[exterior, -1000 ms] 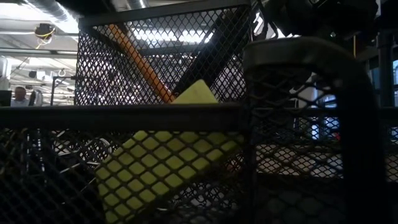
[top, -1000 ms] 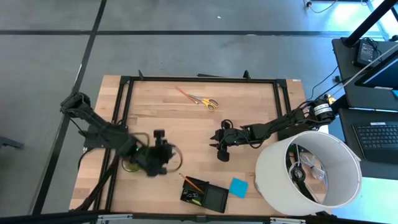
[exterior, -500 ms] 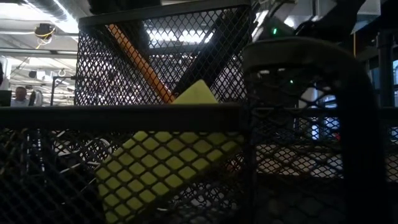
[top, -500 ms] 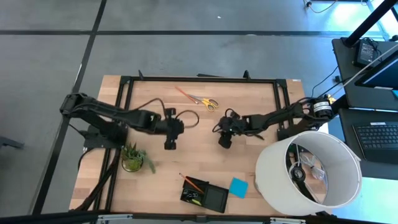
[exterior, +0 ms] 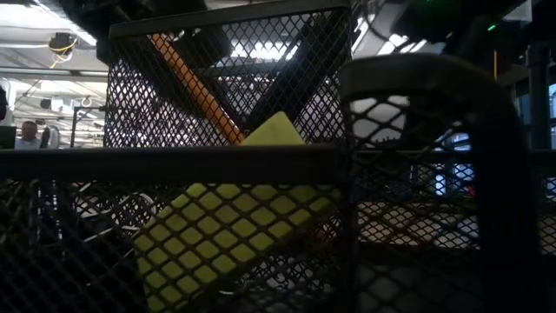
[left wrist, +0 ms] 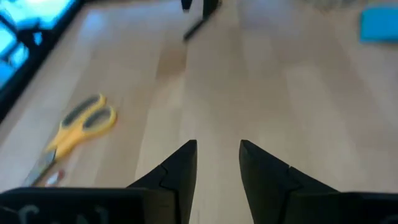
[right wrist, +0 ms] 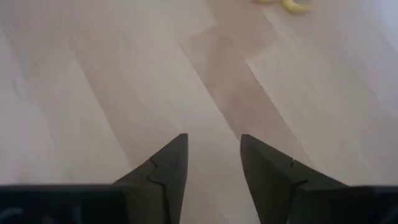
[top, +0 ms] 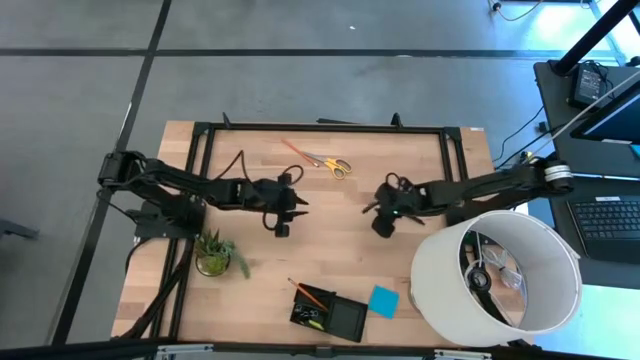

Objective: Pick and place office supplies into organizer
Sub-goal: Put the black pen into the black desk organizer

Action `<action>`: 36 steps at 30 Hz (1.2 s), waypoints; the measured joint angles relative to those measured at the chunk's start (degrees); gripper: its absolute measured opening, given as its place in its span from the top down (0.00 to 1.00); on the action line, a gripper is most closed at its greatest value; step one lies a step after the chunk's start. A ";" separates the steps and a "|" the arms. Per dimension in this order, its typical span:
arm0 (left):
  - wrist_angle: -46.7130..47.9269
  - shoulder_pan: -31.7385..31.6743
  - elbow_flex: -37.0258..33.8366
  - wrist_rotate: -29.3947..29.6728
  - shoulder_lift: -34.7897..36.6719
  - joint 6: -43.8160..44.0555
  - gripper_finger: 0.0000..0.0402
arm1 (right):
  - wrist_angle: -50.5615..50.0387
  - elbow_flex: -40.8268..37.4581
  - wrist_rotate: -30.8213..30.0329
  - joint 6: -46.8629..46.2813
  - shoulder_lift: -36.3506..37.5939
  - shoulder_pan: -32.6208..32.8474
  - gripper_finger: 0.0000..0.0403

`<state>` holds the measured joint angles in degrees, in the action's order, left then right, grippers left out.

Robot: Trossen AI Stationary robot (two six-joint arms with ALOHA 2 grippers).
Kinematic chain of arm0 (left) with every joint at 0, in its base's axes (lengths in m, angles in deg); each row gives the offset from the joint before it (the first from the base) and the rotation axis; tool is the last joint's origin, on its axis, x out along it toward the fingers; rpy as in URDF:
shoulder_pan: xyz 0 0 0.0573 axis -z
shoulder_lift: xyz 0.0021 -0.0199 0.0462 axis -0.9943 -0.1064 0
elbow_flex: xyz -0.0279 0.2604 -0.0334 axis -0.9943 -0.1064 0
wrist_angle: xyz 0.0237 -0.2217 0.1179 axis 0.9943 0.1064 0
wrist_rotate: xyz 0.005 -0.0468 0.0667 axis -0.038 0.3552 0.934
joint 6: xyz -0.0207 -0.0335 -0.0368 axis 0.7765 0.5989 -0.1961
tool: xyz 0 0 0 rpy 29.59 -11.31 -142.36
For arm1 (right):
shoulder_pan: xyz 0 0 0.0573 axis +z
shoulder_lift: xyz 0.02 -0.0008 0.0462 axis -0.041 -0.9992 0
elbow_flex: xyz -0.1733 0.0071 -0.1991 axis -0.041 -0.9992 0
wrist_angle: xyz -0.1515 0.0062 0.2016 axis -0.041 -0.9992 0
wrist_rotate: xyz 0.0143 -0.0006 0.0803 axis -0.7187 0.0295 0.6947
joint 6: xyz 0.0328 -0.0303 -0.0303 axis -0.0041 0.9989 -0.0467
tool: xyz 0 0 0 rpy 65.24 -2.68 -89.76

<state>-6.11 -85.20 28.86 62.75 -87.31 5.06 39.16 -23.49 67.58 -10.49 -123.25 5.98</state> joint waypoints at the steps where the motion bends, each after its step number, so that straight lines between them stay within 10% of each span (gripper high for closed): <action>1: -2.92 -0.27 -0.84 -0.70 0.02 0.01 0.72 | -2.68 0.00 -0.31 -2.15 1.62 0.59 0.63; 15: -12.80 -1.88 -2.35 -1.33 0.02 -0.01 0.71 | -31.10 0.00 7.33 -21.82 7.35 3.43 0.63; 36: -12.49 -1.81 -2.35 -1.26 0.02 0.19 0.72 | -30.45 -9.91 13.37 -23.72 7.33 4.16 0.63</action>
<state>-18.60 -87.01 26.51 61.49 -87.29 5.25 8.71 -33.41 80.96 -34.21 -115.92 10.14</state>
